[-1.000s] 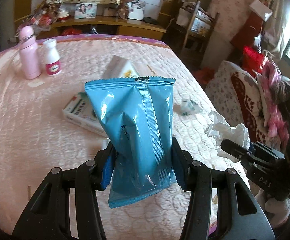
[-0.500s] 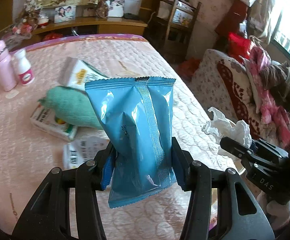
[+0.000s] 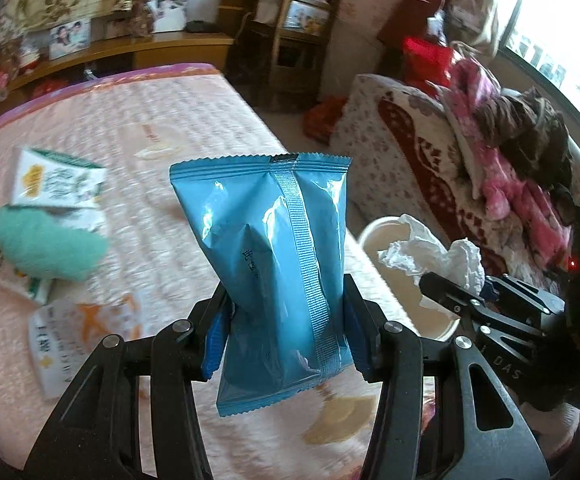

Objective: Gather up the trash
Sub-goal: 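Carry the crumpled tissue and blue pack over the white bucket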

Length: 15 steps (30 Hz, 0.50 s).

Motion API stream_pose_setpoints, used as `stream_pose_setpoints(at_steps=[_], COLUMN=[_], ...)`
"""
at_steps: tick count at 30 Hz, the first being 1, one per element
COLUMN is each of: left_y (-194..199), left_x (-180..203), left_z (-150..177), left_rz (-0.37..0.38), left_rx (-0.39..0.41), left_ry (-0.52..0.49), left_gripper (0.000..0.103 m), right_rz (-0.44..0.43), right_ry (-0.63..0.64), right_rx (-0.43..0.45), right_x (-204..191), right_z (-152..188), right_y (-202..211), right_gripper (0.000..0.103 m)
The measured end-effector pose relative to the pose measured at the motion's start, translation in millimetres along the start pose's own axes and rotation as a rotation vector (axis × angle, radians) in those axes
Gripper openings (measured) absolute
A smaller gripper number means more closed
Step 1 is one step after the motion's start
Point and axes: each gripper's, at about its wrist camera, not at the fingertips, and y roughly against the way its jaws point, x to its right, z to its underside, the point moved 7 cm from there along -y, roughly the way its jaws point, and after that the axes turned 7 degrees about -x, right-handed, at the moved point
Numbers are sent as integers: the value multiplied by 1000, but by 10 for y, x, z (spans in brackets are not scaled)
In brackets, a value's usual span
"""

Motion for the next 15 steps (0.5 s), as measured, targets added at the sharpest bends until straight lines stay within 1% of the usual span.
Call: stream_pose_setpoints(at_steps=[6, 15], left_y=[-213, -448], left_x=[384, 782], left_z=[-82, -134], left_rz=[33, 77], left_rx=[-26, -55], left_ry=[-56, -104], left_gripper=[49, 49], right_rz=[39, 94], right_ry=[-56, -141], right_rx=[1, -6], right_x=[388, 877], right_z=[73, 201], right_y=[58, 130], right_gripper=[25, 25])
